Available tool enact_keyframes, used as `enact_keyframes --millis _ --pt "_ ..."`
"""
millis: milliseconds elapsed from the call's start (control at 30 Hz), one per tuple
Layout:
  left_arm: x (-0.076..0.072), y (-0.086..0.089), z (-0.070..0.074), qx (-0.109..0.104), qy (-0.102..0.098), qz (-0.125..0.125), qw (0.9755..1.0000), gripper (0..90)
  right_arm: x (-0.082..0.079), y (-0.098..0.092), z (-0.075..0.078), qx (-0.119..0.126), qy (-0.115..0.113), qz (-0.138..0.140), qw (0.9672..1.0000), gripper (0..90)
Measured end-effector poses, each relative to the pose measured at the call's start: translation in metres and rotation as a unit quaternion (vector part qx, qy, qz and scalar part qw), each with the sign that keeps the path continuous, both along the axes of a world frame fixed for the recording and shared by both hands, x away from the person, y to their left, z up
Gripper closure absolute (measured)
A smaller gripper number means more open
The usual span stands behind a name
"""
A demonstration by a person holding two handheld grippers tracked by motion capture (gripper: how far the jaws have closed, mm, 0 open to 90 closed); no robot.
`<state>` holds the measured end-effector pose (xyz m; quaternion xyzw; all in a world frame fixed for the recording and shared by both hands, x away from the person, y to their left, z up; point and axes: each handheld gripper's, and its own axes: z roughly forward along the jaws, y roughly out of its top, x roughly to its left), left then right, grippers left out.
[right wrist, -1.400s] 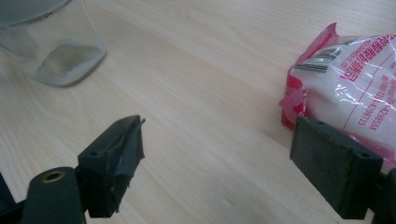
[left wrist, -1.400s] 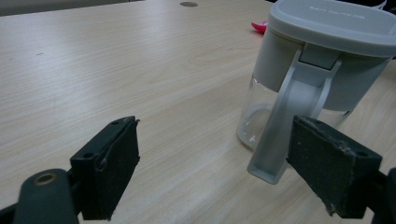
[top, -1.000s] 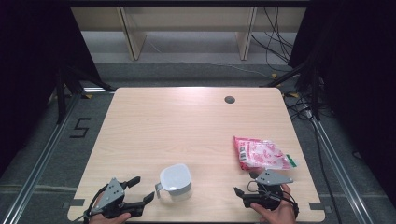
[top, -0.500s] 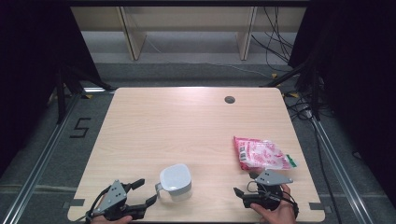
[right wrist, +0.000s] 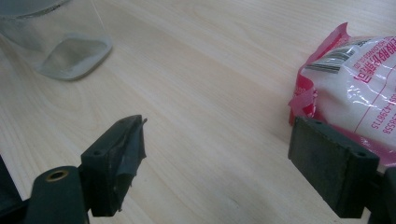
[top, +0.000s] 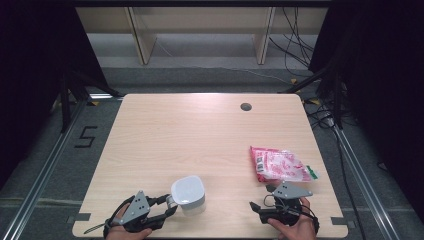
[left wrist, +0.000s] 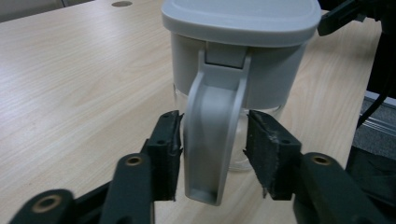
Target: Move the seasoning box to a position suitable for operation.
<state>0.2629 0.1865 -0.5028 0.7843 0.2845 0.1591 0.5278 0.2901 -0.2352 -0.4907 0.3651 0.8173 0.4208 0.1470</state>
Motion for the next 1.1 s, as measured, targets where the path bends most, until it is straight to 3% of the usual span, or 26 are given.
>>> enact_keyframes --millis 100,167,233,333,433,500,600,733,933,1100 --pt "-0.003 0.0 0.001 0.005 -0.003 -0.001 1.0 63.5 -0.001 0.0 0.0 -0.003 -0.003 -0.003 1.0 19.6" --pt "-0.007 -0.001 0.001 -0.008 -0.002 0.001 1.0 64.7 0.0 0.0 0.0 -0.001 -0.002 0.001 1.0 19.8" --pt "-0.009 -0.004 0.003 -0.01 0.009 -0.012 0.9998 67.2 -0.003 0.002 0.0 0.002 0.009 -0.014 0.9999 19.9" --pt "-0.011 -0.007 0.005 0.006 0.013 -0.028 0.9995 67.5 -0.001 0.0 0.0 -0.003 0.0 -0.011 0.9999 20.5" --pt "-0.013 -0.014 0.005 -0.007 0.02 -0.039 0.999 67.5 -0.002 0.002 0.0 0.005 0.008 -0.009 0.9999 20.5" --pt "-0.014 -0.015 0.005 -0.006 0.022 -0.038 0.999 67.6 -0.001 0.0 0.0 -0.005 -0.002 -0.008 1.0 20.7" --pt "-0.013 -0.022 0.004 -0.009 0.023 -0.028 0.9993 68.0 -0.002 0.001 0.0 0.0 0.005 -0.013 0.9999 20.8" --pt "-0.005 -0.035 0.005 -0.008 0.022 -0.012 0.9997 68.1 -0.002 0.002 0.0 0.0 0.006 -0.014 0.9999 20.8" --pt "0.007 -0.051 0.006 -0.017 0.038 -0.007 0.9991 67.7 -0.002 0.001 0.0 0.001 0.004 -0.012 0.9999 21.0" --pt "0.019 -0.058 0.007 -0.009 0.036 -0.005 0.9993 67.7 -0.002 0.001 0.0 -0.002 0.002 -0.009 1.0 21.3"
